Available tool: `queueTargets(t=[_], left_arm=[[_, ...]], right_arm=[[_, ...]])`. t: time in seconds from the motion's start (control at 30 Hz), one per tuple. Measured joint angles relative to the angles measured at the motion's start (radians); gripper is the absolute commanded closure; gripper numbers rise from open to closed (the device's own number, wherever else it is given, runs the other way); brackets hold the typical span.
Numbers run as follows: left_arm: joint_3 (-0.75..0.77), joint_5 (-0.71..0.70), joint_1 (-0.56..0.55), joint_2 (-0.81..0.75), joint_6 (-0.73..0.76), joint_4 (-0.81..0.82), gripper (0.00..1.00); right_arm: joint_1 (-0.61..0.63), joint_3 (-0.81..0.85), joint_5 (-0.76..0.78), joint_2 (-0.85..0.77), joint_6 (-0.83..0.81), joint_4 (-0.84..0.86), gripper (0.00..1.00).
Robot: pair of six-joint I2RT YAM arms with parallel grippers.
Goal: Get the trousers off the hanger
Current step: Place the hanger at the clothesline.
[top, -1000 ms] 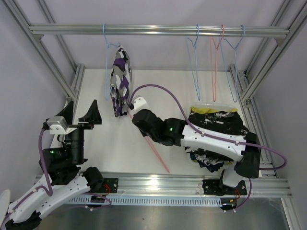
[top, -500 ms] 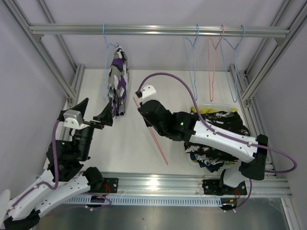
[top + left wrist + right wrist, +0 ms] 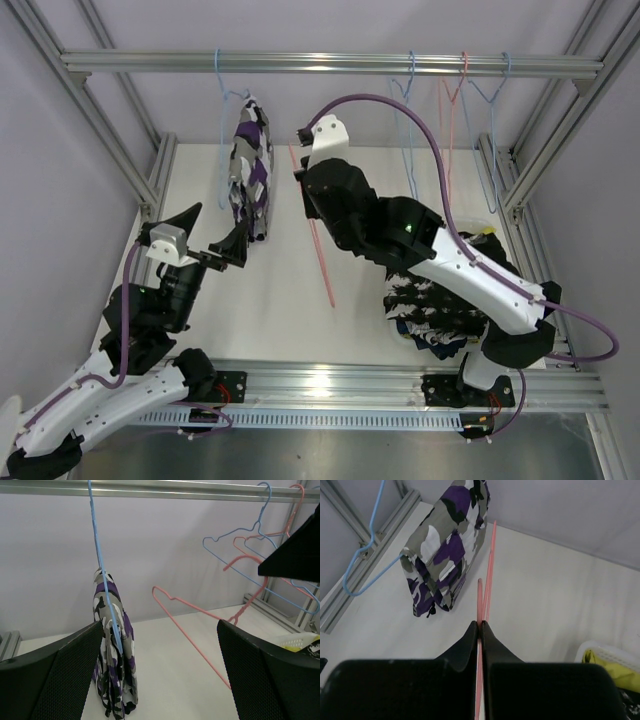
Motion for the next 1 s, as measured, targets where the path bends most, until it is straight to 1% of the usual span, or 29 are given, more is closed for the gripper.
queueTargets(t=[0.27,0.33,0.6,1.0], left_arm=[[0.000,-0.009,0.000,0.000,0.000,-0.005,0.01],[0.000,-0.024,0.000,-0.002,0.000,-0.005,0.01],[0.000,-0.059,0.000,-0.018,0.000,0.002,0.00],[0.000,-0.076,0.000,-0.028,-0.001,0.010,0.01]], right_arm=[[-0.038,0.321,0.031,0.142,-0.045,-0.121,1.00],[-0.053,0.370,0.033,0.158,-0.056,-0.126,1.00],[-0.148,0.399,0.016,0.160,-0.077,-0.100,1.00],[-0.270,0.422,-0.098,0.209,-0.114,0.051,1.00]])
